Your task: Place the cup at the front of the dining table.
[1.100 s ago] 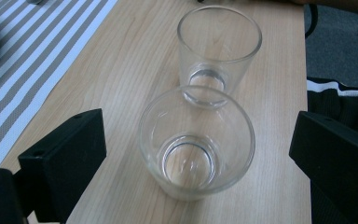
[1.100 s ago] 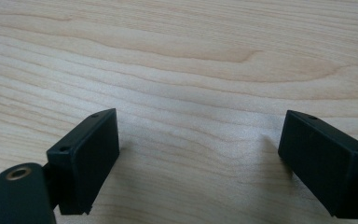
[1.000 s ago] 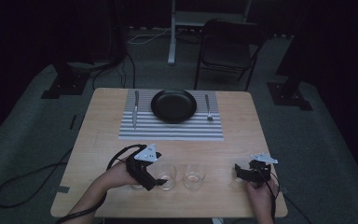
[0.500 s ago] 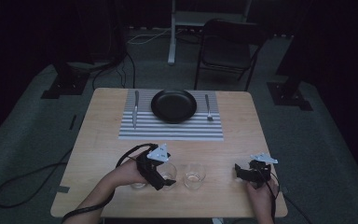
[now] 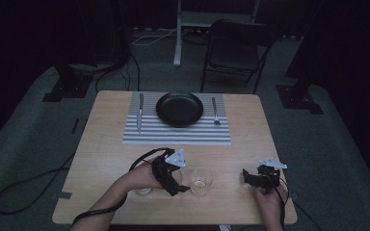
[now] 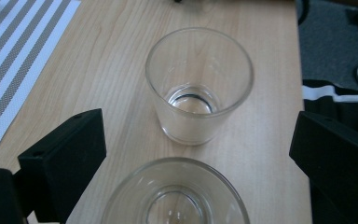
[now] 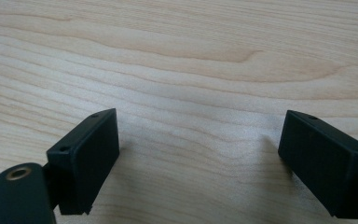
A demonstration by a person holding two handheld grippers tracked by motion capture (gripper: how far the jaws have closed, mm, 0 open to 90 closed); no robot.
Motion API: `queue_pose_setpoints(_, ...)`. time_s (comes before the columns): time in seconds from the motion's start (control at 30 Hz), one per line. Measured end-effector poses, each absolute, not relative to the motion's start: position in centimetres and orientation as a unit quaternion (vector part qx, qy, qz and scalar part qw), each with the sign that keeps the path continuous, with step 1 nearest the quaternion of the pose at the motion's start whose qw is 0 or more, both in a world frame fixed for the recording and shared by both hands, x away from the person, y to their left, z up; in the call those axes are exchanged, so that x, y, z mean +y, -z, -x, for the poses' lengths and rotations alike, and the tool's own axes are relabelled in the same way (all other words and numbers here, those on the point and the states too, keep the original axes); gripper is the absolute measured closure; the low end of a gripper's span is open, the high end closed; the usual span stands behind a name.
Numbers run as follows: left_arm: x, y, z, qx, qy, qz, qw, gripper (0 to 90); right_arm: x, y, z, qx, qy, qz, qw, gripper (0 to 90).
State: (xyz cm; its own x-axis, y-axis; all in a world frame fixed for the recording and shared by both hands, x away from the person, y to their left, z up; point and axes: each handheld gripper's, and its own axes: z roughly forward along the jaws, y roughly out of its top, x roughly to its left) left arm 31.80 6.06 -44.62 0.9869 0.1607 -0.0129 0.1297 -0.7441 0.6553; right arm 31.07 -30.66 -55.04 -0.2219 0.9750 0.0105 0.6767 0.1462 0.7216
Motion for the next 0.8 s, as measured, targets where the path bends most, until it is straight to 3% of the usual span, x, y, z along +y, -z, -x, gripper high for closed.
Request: queue_pose_setpoints(0.8, 1.8, 45.8, -32.4, 0.057, -0.018, -0.951, 0.304, 4.1, -30.7, 55.0, -31.1, 0.718, -0.310, -0.575, 0.241, 11.8)
